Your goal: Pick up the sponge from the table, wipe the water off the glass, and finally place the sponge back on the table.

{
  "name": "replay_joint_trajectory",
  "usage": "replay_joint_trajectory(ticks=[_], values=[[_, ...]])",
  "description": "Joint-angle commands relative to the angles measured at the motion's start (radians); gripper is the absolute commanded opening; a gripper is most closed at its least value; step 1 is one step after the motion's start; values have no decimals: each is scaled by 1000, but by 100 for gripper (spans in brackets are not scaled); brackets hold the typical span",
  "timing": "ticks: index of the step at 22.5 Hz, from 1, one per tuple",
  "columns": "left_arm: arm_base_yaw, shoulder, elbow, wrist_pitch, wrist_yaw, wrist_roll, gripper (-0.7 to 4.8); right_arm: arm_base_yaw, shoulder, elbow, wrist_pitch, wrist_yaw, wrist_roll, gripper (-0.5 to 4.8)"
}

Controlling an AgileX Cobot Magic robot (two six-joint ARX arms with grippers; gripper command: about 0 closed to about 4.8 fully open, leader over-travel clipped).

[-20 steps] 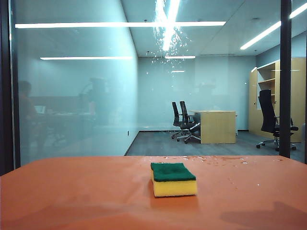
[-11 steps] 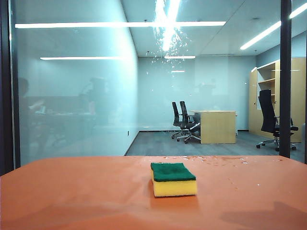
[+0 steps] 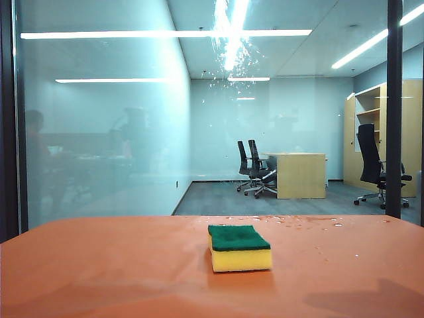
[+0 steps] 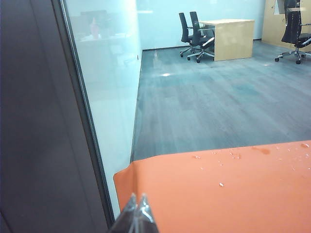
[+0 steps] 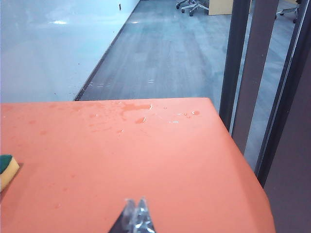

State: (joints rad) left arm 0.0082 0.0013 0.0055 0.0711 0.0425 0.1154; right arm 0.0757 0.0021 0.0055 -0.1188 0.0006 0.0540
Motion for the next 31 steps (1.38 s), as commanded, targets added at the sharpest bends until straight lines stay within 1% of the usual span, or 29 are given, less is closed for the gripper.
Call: replay_joint_trajectory(ticks=[1, 15, 16, 17, 18, 19, 20, 22, 24, 27, 31], values=[[0, 1, 3, 16, 6, 1, -5, 0, 0, -3, 17, 1, -3, -9], [0, 1, 3, 13, 6, 0, -5, 0, 0, -3, 19, -3, -2, -9], [0, 1, 3, 13, 19, 0, -5, 0, 0, -2, 19, -3, -2, -9], [0, 1, 3, 13, 40, -1, -5, 0, 0, -1, 19, -2, -2, -9], [0, 1, 3, 14, 89, -16, -5, 0, 0, 0, 19, 0, -1, -9], [0, 1, 3, 14, 115, -27, -5, 0, 0, 0, 19, -1, 6, -9], [0, 1, 3, 13, 167, -50, -5, 0, 0, 2, 19, -1, 39, -9], [0, 1, 3, 12, 238, -94, -5, 1, 0, 20, 8, -3, 77, -9], [0, 1, 3, 12, 304, -126, -5, 1, 0, 62, -17, -2, 80, -9], [0, 1, 3, -3, 394, -132, -5, 1, 8, 119, -23, 4, 99, -9], [0, 1, 3, -37, 449, -146, -5, 2, 70, 164, -31, -3, 146, -9]])
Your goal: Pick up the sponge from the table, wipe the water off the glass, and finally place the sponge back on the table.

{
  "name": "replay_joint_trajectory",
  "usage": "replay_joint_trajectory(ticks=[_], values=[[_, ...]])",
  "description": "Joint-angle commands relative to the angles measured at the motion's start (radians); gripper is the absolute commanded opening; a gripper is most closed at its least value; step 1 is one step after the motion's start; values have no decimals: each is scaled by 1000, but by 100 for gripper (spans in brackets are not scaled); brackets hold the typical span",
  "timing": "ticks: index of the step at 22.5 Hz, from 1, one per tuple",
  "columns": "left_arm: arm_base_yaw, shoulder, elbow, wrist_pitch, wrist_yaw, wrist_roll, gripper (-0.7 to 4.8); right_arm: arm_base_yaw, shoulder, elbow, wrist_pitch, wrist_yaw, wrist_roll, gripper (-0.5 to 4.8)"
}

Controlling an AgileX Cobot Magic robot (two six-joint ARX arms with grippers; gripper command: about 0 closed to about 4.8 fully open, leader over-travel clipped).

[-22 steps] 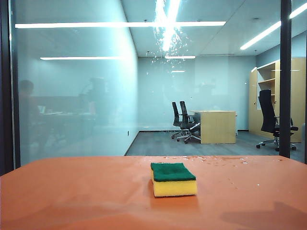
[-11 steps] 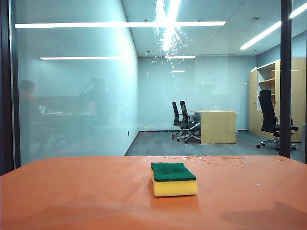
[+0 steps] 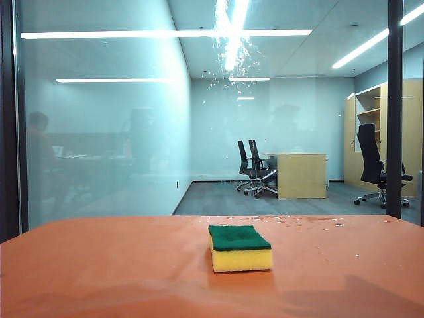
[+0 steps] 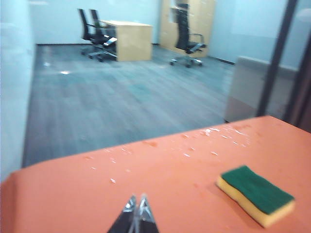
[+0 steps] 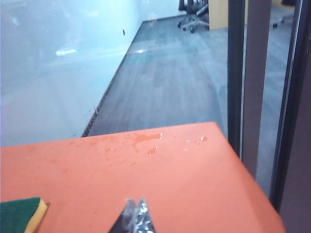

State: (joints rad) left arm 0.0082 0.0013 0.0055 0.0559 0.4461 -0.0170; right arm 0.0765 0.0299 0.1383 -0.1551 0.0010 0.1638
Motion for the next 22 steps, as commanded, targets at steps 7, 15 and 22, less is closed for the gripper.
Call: replay_joint_trajectory(ticks=[7, 15, 22], values=[[0, 1, 3, -49, 139, -26, -5, 34, 376, 250, -82, -68, 50, -6], [0, 1, 3, -63, 142, -25, -5, 116, 719, 424, -64, -206, 50, 165], [0, 1, 3, -78, 141, -24, -5, 150, 1022, 466, 103, -350, 99, 393]])
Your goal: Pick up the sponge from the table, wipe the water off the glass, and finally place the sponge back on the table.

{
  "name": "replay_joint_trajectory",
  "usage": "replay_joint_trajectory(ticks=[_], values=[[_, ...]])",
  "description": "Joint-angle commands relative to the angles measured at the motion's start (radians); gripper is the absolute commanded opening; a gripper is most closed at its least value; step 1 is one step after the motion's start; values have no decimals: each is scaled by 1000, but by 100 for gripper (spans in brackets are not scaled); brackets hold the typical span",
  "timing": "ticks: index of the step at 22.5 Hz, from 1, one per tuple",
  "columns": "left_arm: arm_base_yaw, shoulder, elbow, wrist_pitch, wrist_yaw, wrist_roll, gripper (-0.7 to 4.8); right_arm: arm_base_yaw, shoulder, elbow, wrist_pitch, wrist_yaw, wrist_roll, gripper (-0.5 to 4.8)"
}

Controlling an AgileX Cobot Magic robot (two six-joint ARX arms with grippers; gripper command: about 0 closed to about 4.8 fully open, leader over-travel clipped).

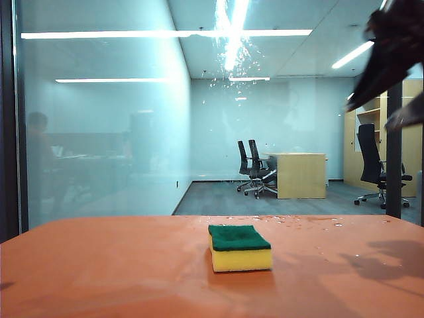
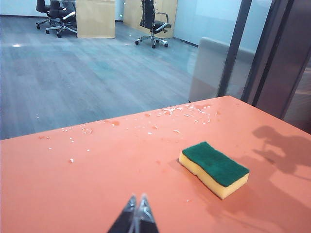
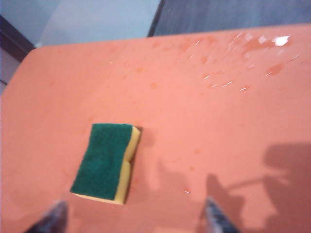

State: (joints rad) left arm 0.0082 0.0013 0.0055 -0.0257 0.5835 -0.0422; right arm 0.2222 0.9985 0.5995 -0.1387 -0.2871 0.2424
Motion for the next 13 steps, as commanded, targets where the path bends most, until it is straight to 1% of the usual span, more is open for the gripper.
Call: replay_joint_trajectory(ticks=[1, 4, 6, 9, 13], values=[[0, 1, 3, 4, 4, 1, -5, 5, 82, 5, 112, -84, 23, 399], [0, 1, 3, 4, 3, 1, -5, 5, 149, 5, 178, -116, 53, 400], [0, 1, 3, 4, 4, 3, -5, 5, 190, 5, 215, -121, 54, 400], [0, 1, 3, 4, 4, 4, -5, 5, 272, 5, 286, -158, 67, 400], [0, 1, 3, 4, 3, 5, -5, 6, 341, 17, 326, -162, 77, 400]])
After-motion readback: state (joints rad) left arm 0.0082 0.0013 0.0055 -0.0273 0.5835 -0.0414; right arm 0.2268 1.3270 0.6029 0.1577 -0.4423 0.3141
